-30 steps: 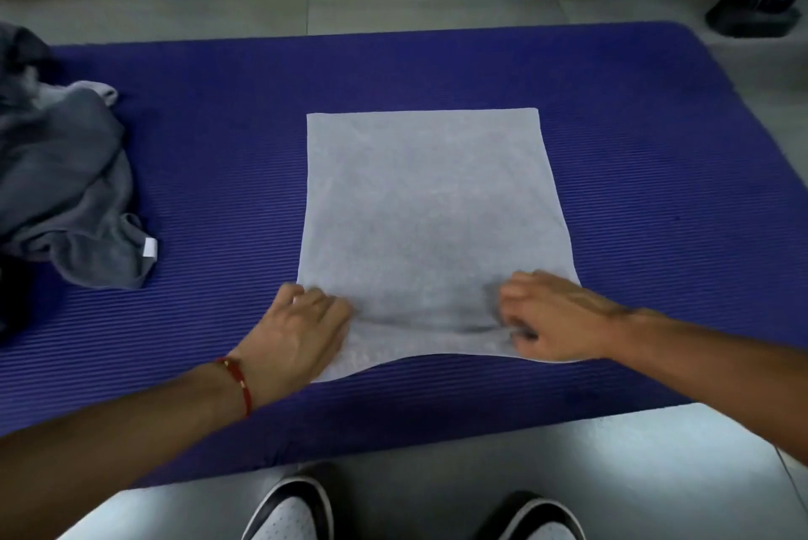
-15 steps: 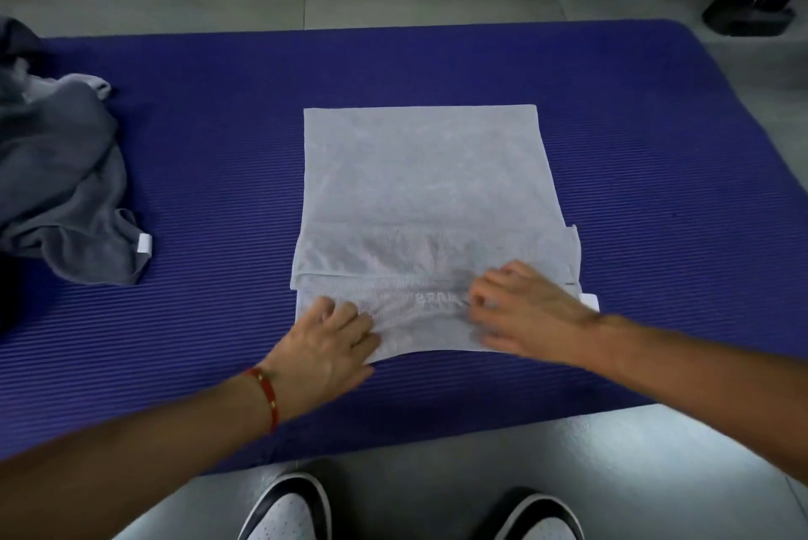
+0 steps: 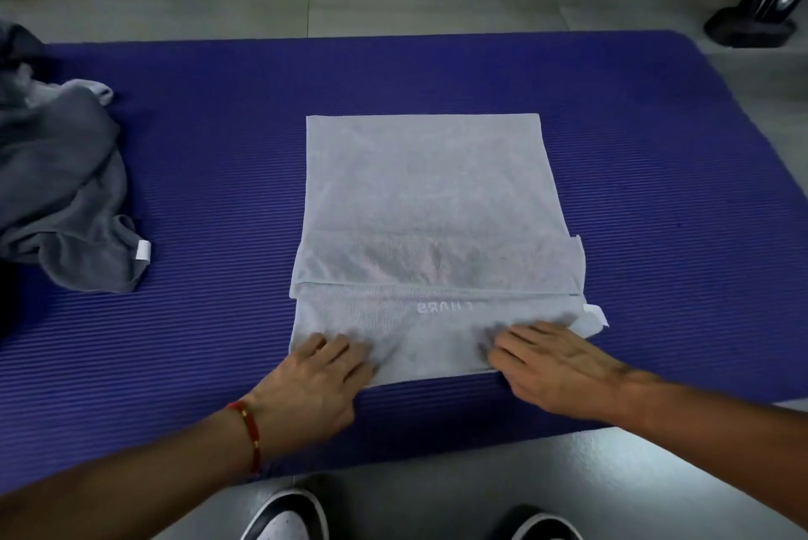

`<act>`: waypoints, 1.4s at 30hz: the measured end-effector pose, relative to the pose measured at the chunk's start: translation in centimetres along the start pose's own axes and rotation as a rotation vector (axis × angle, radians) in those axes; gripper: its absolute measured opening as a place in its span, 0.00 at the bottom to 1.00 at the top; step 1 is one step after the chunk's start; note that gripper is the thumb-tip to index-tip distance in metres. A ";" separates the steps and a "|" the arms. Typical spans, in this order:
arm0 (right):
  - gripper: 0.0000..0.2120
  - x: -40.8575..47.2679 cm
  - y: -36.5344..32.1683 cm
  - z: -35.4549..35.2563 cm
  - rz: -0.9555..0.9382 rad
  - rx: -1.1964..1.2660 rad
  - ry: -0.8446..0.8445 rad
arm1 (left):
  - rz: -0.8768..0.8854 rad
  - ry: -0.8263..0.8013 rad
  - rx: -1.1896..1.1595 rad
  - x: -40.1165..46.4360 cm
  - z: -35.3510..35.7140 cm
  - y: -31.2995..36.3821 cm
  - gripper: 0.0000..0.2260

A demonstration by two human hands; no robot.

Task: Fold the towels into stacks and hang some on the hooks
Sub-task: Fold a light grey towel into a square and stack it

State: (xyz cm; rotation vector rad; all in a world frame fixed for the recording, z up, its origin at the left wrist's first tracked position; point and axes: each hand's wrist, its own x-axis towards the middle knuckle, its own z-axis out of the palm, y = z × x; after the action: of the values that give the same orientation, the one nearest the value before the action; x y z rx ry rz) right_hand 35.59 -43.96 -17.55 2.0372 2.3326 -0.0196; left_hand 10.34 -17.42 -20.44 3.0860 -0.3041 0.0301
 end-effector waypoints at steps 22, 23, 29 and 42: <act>0.22 1.5 11.3 -0.7 1.282 0.718 0.152 | -0.544 -0.302 -0.227 9.0 -2.3 -14.3 0.31; 0.21 1.2 11.1 -0.8 1.297 0.803 0.171 | -0.540 -0.300 -0.204 8.7 -2.4 -14.3 0.27; 0.08 -3.4 9.5 -2.4 1.139 0.852 0.068 | -0.231 -0.033 -0.321 3.4 -3.9 -10.2 0.22; 0.24 -9.2 4.1 0.2 0.298 -0.091 -0.207 | -0.054 -0.131 -0.062 -4.3 -1.0 -3.1 0.20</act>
State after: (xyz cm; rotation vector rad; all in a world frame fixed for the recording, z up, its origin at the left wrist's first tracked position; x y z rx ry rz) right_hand 40.92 -52.49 -17.32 2.1964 1.8612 -0.1062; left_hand 6.77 -13.50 -19.62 3.0389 -0.2220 -0.1802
